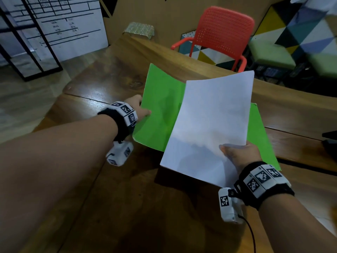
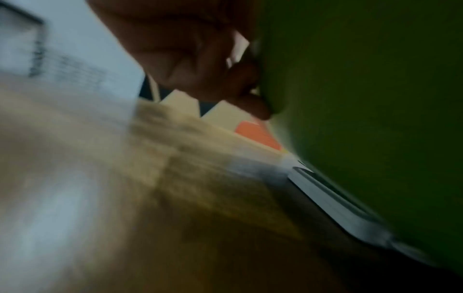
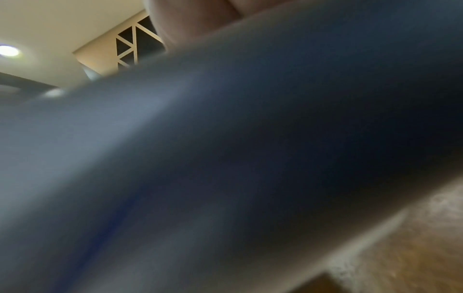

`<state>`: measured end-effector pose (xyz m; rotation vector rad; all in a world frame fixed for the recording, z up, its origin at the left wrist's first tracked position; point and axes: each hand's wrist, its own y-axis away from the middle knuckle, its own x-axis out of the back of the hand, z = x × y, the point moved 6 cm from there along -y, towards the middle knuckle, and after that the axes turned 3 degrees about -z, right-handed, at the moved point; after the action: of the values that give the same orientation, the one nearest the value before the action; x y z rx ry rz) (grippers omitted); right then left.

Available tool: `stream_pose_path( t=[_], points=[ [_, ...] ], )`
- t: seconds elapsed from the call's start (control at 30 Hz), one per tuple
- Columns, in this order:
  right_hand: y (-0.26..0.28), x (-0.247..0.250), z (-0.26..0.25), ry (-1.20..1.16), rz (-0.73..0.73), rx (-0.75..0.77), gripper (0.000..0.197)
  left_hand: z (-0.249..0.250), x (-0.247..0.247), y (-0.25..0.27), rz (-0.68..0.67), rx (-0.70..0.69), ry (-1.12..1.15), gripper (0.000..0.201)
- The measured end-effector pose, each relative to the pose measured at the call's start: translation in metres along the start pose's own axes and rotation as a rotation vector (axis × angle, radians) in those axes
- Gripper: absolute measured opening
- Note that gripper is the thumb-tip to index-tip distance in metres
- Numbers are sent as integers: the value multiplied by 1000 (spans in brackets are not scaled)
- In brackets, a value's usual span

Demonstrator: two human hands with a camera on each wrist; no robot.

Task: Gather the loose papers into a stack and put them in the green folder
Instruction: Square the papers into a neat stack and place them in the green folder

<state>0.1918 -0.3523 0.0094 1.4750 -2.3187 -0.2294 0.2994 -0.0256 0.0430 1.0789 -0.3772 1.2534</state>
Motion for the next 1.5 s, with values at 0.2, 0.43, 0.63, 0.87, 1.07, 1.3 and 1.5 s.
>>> stream_pose_path(
  t=[0.2, 0.43, 0.63, 0.87, 1.07, 1.3, 1.5],
  points=[
    [36, 23, -16, 26, -52, -42, 16, 14, 28, 64, 22, -159, -41, 56],
    [83, 56, 2, 236, -135, -228, 20, 40, 44, 154, -87, -241, -29, 31],
    [121, 47, 41, 227, -191, -298, 21, 46, 18, 208, -180, -188, -56, 14],
    [144, 35, 73, 390, -299, -257, 24, 44, 9, 237, -63, -284, -246, 47],
    [159, 46, 81, 429, -246, -306, 33, 30, 7, 256, -142, -315, -437, 51],
    [163, 44, 87, 485, -226, -306, 55, 17, 10, 247, -76, -203, -267, 44],
    [163, 44, 94, 499, -255, -288, 45, 2, 29, 234, -51, -187, -391, 8]
  ],
)
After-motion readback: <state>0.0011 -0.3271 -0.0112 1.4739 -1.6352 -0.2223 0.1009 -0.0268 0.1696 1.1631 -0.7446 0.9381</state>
